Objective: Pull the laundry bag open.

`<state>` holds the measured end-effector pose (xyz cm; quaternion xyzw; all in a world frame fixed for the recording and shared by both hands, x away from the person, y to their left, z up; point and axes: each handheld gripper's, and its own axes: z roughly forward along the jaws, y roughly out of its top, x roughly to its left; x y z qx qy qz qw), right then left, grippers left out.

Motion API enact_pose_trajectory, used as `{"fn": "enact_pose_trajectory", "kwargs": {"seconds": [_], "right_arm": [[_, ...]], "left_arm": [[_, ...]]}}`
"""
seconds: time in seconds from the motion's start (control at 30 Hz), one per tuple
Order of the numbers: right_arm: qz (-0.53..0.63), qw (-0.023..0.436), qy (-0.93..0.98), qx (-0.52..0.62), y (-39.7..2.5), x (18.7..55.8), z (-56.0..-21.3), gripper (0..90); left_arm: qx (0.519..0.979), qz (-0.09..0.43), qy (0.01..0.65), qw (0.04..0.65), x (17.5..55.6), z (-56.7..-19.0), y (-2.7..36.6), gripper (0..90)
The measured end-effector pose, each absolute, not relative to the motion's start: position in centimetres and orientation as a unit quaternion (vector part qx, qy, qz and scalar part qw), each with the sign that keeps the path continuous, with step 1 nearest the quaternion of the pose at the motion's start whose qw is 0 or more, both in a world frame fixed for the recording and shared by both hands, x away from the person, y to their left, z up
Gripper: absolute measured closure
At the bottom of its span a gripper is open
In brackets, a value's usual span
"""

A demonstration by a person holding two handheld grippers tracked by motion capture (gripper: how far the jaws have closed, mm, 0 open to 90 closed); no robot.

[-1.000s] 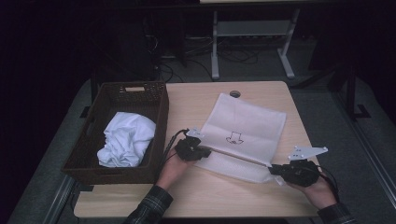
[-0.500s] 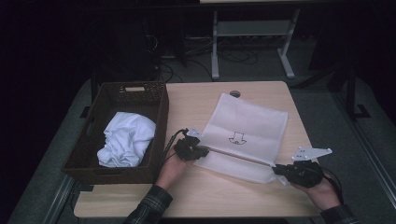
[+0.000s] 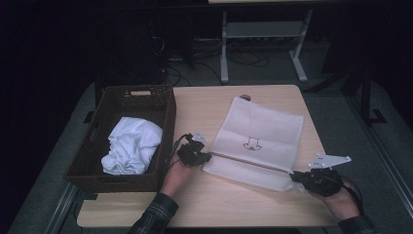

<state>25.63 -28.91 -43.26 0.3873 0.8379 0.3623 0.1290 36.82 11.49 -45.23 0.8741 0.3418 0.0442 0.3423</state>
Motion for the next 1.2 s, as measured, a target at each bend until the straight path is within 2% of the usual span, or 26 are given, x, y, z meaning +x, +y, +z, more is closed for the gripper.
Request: {"fn": "enact_pose_trajectory", "kwargs": {"seconds": [0.33, 0.87, 1.2], "right_arm": [[0.356, 0.129, 0.84, 0.389, -29.0, 25.6, -43.6, 84.3], [0.36, 0.133, 0.828, 0.409, -30.5, 26.5, -44.3, 83.4], [0.356, 0.153, 0.817, 0.427, -31.8, 27.7, -44.8, 82.6]], "left_arm": [[0.878, 0.065, 0.346, 0.324, 36.7, -45.3, 10.8, 87.3], [0.867, 0.06, 0.33, 0.369, 38.0, -44.8, 9.8, 86.7], [0.865, 0.05, 0.319, 0.383, 40.7, -44.5, 8.2, 86.5]]}}
